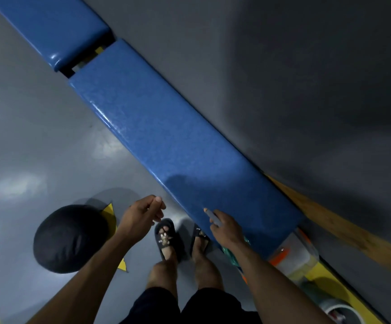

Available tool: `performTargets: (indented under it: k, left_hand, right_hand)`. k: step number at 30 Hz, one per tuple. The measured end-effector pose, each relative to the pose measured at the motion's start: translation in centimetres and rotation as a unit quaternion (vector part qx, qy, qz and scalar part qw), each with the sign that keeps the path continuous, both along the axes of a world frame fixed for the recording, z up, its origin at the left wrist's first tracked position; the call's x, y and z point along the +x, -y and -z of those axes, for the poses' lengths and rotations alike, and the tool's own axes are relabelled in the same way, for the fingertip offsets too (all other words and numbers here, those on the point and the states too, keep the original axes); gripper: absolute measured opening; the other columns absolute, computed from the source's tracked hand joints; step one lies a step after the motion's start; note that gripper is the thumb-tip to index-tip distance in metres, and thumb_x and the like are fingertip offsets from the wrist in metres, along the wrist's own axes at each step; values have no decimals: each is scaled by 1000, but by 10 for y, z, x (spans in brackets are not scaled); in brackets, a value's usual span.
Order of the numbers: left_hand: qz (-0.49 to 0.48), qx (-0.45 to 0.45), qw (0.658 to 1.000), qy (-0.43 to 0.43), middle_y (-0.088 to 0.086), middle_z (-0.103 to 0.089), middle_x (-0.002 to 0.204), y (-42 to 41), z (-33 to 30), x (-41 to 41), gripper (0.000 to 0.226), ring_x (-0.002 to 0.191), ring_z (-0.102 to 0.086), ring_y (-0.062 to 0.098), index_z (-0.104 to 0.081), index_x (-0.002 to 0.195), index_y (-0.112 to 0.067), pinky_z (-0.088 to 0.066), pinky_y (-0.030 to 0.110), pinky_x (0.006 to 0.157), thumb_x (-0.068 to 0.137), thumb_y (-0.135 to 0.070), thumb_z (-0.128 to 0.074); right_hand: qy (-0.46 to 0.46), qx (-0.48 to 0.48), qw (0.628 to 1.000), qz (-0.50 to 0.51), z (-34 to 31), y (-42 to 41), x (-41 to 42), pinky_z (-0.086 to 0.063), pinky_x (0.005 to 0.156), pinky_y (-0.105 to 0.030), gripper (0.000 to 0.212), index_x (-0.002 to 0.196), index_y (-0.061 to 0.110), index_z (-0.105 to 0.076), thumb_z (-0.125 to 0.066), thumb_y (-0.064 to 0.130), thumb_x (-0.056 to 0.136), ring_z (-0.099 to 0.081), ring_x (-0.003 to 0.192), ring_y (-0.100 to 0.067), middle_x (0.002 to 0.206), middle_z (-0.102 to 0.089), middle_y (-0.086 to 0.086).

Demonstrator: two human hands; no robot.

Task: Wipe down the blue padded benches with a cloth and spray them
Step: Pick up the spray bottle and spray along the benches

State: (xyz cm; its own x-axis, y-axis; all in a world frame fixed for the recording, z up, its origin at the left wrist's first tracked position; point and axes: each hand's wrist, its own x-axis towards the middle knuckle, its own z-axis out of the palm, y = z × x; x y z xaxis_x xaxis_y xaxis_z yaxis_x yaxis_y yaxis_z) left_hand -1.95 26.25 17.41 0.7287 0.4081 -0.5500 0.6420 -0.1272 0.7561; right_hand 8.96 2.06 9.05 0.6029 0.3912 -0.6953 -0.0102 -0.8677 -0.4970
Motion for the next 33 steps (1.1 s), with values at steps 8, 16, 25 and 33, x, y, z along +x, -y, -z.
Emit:
performTargets:
  k: [8,16,25,33]
  left_hand:
    - [-21,-4,1000,-12,4,-70,73,-21,5,-9,34,66,-66,15,-66,77,-31,-52,32,65,102,-43,-45]
    - [6,-7,1000,-11,4,-71,74,-57,8,2,33,67,-67,15,-65,78,-29,-52,29,64,103,-35,-44]
    - [37,-7,999,-11,-5,-72,75,-121,14,-6,29,72,-69,14,-65,86,-31,-55,41,71,102,-41,-43]
    - [36,-16,999,-11,-1,-71,77,-182,16,-18,34,71,-68,15,-66,83,-27,-55,39,70,102,-41,-41]
  right_hand:
    - [23,15,991,133,-9,-19,70,-53,77,-38,16,93,26,-56,-57,12,87,-62,86,-19,97,-62,12]
    - [82,-23,984,154,-19,-38,116,-45,61,-31,9,87,23,-55,-55,15,90,-57,72,-19,80,-56,12]
    - [36,-24,999,15,-11,-108,22,-51,74,-36,16,98,27,-56,-57,21,83,-59,84,-17,96,-62,10]
    - [53,-43,994,82,-12,-173,1,-43,70,-30,12,87,24,-54,-59,13,84,-57,81,-16,92,-62,9]
